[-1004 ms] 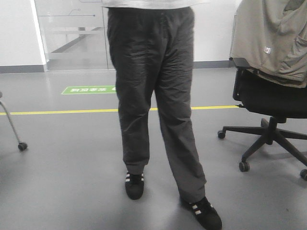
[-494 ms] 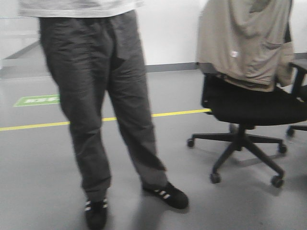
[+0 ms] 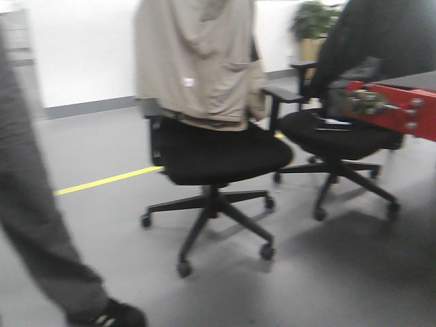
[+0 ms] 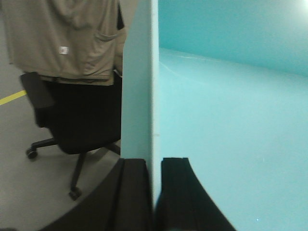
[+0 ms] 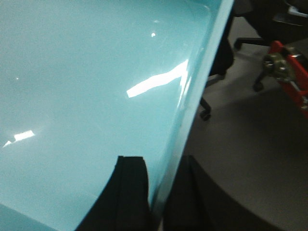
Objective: Fetch blue bin and place on conveyor start
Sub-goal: 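Hold the bin in both grippers while the base drives past the chairs, then hold the bin while the base drives up to the grey conveyor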
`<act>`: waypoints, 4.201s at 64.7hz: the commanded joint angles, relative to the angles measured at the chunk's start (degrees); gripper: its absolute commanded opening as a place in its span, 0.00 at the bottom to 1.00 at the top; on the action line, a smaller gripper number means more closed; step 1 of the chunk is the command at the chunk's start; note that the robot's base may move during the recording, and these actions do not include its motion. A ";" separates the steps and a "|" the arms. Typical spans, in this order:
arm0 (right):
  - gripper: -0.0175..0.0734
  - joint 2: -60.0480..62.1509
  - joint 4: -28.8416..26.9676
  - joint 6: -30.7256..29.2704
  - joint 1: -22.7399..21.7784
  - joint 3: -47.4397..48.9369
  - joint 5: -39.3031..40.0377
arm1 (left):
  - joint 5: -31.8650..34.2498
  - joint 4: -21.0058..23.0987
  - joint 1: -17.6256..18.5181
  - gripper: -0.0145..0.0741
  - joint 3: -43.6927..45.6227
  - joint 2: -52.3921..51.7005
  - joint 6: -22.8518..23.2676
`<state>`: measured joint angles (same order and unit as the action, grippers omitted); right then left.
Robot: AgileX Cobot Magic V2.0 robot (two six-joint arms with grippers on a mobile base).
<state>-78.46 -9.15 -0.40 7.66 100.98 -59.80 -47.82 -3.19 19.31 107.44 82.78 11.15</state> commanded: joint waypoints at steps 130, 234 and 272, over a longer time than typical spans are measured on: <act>0.03 0.72 3.80 -2.00 -0.58 0.51 0.24 | 3.82 -3.88 -0.25 0.04 0.62 -0.81 0.10; 0.03 0.72 3.80 -2.00 -0.58 0.51 0.24 | 3.82 -3.88 -0.25 0.04 0.62 -0.81 0.10; 0.03 0.72 3.80 -2.00 -0.58 0.51 0.24 | 3.92 -3.87 -0.25 0.04 0.62 -0.81 0.10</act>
<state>-78.46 -9.15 -0.40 7.66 100.98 -59.80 -47.71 -3.91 19.51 107.44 82.88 11.15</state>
